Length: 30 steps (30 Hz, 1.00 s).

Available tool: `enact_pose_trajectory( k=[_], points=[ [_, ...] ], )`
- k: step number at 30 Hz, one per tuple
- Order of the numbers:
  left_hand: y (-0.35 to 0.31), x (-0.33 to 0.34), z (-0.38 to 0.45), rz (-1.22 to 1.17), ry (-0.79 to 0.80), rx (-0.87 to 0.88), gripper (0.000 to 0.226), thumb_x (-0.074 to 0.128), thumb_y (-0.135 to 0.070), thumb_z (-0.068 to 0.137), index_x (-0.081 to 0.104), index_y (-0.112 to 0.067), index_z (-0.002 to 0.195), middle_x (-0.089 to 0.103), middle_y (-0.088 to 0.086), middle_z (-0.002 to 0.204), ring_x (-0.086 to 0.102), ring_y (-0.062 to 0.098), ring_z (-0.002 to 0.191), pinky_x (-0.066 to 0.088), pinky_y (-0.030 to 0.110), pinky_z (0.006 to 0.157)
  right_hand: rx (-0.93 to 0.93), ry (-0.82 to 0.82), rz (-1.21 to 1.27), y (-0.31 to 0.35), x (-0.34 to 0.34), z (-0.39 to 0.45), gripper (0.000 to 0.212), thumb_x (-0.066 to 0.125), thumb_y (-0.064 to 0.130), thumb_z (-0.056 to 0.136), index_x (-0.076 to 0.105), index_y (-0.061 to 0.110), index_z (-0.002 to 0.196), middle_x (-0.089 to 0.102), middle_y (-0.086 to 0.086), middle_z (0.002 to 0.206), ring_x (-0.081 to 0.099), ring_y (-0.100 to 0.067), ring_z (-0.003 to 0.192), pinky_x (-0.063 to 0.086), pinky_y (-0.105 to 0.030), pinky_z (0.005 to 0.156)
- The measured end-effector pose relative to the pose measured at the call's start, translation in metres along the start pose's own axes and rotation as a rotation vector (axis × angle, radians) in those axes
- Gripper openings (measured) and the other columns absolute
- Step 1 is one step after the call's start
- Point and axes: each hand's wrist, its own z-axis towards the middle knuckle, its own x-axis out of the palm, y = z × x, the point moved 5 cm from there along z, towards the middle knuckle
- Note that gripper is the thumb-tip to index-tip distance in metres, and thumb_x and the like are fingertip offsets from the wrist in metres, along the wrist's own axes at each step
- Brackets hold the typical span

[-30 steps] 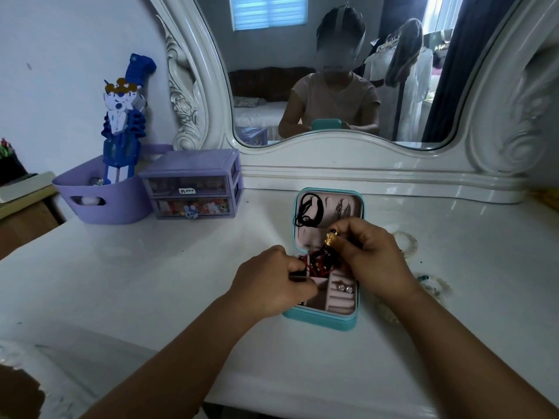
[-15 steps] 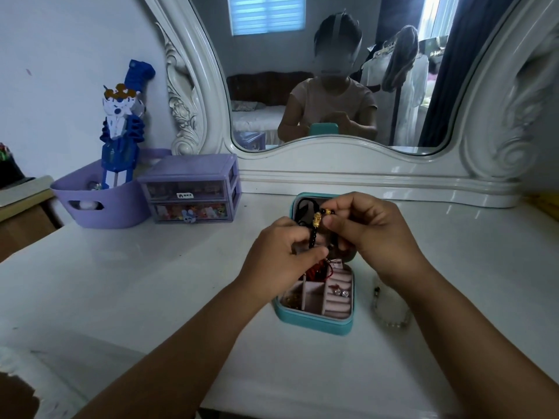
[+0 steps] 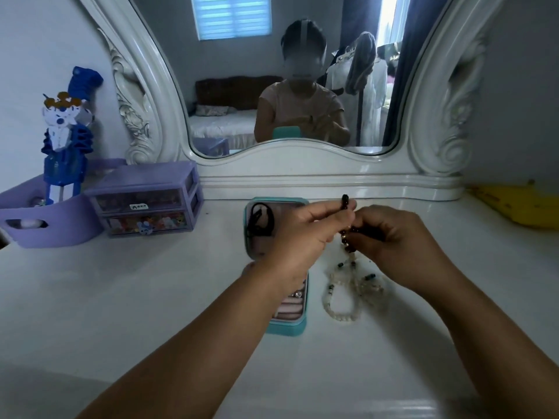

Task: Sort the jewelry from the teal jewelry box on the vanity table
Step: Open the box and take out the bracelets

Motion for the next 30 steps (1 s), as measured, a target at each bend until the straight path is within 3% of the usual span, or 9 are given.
enact_pose_trajectory(
  k=[3,6,12,14,18,21,24,27,30],
  points=[
    [0.011,0.022,0.003,0.103,0.063,-0.058,0.018,0.059,0.001,0.083,0.068,-0.005,0.097,0.058,-0.014,0.045,0.052,-0.008,0.043,0.036,0.004,0.045,-0.036,-0.035,-0.161,-0.010,-0.017,-0.007,0.011,0.069,0.004,0.075,0.070,0.015,0.075,0.063,0.002,0.072,0.058,-0.013,0.072,0.043,-0.013,0.060],
    [0.025,0.034,0.008,0.224,0.069,-0.103,0.008,0.065,-0.011,0.079,0.071,-0.010,0.085,0.059,-0.004,0.063,0.051,0.001,0.054,0.039,0.014,0.056,0.089,-0.066,0.009,-0.030,-0.035,-0.014,0.015,0.068,0.003,0.076,0.069,0.018,0.074,0.067,0.001,0.071,0.058,-0.013,0.063,0.044,-0.018,0.059],
    [0.060,0.067,0.020,-0.042,-0.024,-0.470,0.013,0.070,-0.024,0.077,0.068,-0.015,0.087,0.062,0.000,0.084,0.046,0.008,0.057,0.033,0.021,0.052,0.304,-0.122,0.211,-0.073,-0.065,-0.029,0.013,0.065,0.000,0.078,0.068,0.012,0.076,0.066,-0.001,0.065,0.051,-0.007,0.052,0.044,-0.018,0.049],
    [0.066,0.081,0.023,0.040,-0.035,-0.508,0.010,0.068,-0.020,0.076,0.062,-0.012,0.077,0.057,0.005,0.077,0.041,0.011,0.049,0.028,0.019,0.047,0.382,-0.180,0.227,-0.092,-0.070,-0.037,0.013,0.066,0.000,0.077,0.066,0.013,0.077,0.064,-0.004,0.065,0.050,-0.005,0.047,0.042,-0.018,0.046],
    [0.066,0.094,0.036,0.604,-0.005,-0.229,0.034,0.060,-0.022,0.077,0.049,-0.011,0.047,0.037,-0.007,0.035,0.034,0.013,0.035,0.023,0.018,0.040,0.474,-0.252,0.071,-0.116,-0.074,-0.051,0.006,0.068,0.007,0.077,0.065,0.012,0.073,0.066,-0.006,0.068,0.056,-0.006,0.054,0.042,-0.016,0.050],
    [0.067,0.100,0.037,0.995,-0.007,-0.100,0.031,0.056,-0.033,0.080,0.062,-0.009,0.061,0.046,-0.001,0.050,0.047,0.018,0.050,0.028,0.024,0.046,0.453,-0.238,-0.101,-0.120,-0.074,-0.050,0.004,0.066,0.008,0.074,0.066,0.011,0.071,0.067,-0.005,0.069,0.061,-0.017,0.065,0.047,-0.031,0.060],
    [0.070,0.101,0.039,1.189,0.014,-0.045,0.036,0.053,-0.043,0.081,0.068,-0.010,0.079,0.052,0.002,0.074,0.055,0.023,0.072,0.034,0.028,0.059,0.459,-0.189,-0.228,-0.124,-0.071,-0.051,0.004,0.068,0.013,0.071,0.065,0.016,0.069,0.063,0.003,0.065,0.060,-0.015,0.066,0.049,-0.033,0.061],
    [0.066,0.095,0.039,1.163,0.012,-0.008,0.033,0.054,-0.043,0.082,0.069,-0.014,0.087,0.061,0.005,0.097,0.060,0.026,0.090,0.041,0.029,0.067,0.471,-0.189,-0.267,-0.127,-0.073,-0.052,0.005,0.068,0.018,0.073,0.064,0.019,0.070,0.062,0.004,0.066,0.058,-0.012,0.065,0.047,-0.030,0.059],
    [0.050,0.086,0.033,1.088,0.006,0.051,0.025,0.056,-0.039,0.083,0.067,-0.016,0.084,0.062,0.002,0.096,0.061,0.023,0.087,0.041,0.028,0.065,0.455,-0.198,-0.269,-0.124,-0.073,-0.052,0.005,0.067,0.020,0.075,0.064,0.019,0.072,0.062,0.002,0.068,0.058,-0.013,0.065,0.046,-0.030,0.058]
  ],
)
